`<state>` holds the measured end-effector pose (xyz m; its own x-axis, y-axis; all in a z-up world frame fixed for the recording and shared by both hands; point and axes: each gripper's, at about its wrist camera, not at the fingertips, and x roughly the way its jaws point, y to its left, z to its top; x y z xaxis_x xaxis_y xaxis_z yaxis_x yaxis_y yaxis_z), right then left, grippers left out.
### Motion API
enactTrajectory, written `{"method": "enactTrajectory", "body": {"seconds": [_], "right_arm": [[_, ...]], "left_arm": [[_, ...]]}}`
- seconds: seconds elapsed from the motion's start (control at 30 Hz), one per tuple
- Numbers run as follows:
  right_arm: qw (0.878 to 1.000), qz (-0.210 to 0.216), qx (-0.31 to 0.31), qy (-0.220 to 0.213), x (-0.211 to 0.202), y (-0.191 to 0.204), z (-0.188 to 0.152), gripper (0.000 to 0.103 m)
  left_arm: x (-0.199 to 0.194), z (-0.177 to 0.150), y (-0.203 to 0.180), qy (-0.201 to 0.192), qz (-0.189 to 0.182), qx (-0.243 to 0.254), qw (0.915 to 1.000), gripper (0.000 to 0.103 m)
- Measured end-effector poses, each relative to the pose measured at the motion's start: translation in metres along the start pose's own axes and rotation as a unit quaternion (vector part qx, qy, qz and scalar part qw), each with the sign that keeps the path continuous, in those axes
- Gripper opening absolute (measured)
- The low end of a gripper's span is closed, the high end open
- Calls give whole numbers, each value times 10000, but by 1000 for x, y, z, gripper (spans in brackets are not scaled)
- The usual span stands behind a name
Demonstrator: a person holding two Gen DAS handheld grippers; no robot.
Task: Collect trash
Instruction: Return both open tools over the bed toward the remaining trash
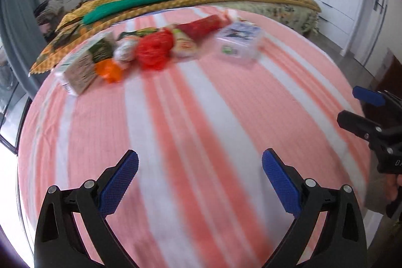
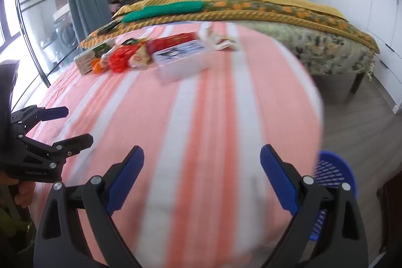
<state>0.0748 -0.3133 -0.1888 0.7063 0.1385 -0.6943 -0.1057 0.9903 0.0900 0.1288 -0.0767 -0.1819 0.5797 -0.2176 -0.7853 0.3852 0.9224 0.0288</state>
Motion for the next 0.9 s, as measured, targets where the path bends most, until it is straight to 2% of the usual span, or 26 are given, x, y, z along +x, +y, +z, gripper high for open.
{"method": "enactTrajectory", "body": {"seconds": [0.1,0.2,0.37,0.43,0.53,0.67,0.77,0.9], "right_arm": [[9997,2,-51,247,17,22,7,91],[9990,-20,-133,418,35,36,12,91],[9980,-173,-321,515,48,55,11,91],[9978,-173,-351,531,49,58,13,91],[9979,-165,-294,558,52,55,14,93],[9979,-168,-289,557,53,56,14,94],[9979,-169,-285,554,53,56,14,94],[9979,-173,-281,551,53,56,14,94]], "left_arm": [[4,-3,26,41,84,-174,9998,97],[11,-5,43,238,7,-369,9990,97],[9,-4,41,239,5,-237,9994,98],[9,-3,47,215,-50,-306,9993,98],[2,5,72,36,67,-468,9989,97],[-4,38,128,-291,470,-509,9972,97],[1,68,165,-419,546,-469,9965,97],[28,96,190,-141,420,-187,9988,95]]}}
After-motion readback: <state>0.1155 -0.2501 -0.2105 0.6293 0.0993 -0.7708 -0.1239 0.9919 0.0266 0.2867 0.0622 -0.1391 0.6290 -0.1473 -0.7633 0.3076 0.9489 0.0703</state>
